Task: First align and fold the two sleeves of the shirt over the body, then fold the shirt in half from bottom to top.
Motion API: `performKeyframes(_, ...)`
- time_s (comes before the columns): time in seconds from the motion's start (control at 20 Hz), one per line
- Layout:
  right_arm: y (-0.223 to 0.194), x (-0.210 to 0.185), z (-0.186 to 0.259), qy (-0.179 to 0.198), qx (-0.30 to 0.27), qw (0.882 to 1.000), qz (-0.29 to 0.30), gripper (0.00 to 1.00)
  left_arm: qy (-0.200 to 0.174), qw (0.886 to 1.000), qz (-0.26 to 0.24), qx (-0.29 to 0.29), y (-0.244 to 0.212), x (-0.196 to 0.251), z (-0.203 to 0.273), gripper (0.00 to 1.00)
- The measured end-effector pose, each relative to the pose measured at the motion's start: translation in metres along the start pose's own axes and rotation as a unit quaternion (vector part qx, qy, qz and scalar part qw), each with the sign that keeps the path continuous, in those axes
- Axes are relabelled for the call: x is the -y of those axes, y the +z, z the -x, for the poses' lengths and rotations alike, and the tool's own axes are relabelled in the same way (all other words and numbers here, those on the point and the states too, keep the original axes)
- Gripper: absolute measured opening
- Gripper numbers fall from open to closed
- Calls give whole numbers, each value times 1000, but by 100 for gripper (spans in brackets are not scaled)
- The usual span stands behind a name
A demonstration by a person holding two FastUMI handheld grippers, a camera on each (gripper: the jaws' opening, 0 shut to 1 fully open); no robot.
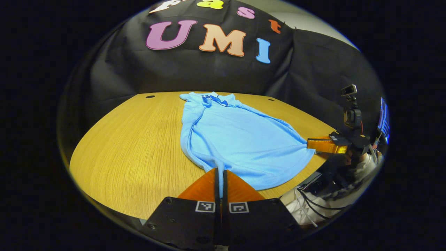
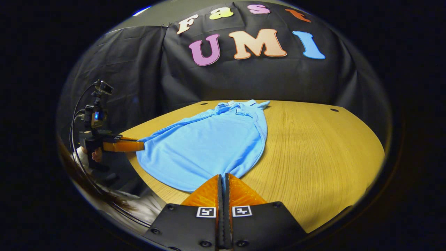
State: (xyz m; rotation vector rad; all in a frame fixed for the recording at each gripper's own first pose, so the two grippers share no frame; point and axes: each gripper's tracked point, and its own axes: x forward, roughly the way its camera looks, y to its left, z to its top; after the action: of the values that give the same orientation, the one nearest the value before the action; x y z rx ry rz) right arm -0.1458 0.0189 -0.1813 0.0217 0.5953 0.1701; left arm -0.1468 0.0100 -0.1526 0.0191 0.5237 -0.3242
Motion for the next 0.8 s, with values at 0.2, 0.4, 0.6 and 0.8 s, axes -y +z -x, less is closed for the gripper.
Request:
performKeyframes(0.2,4,0,-3,-14,15,1000,22,2,3,1000,14,10,3,-3,-3,0)
performKeyframes(0.4,27,4,-2,-28,47,998,40,3,10,999,29,21,12,-8,-6,0)
performKeyframes(0.6,58,11,-8,-42,85,995,40,3,15,998,23,56,45,-12,-7,0)
performKeyframes(0.8,84,18,-25,-53,95,993,51,2,19,996,-12,81,86,-19,-23,0)
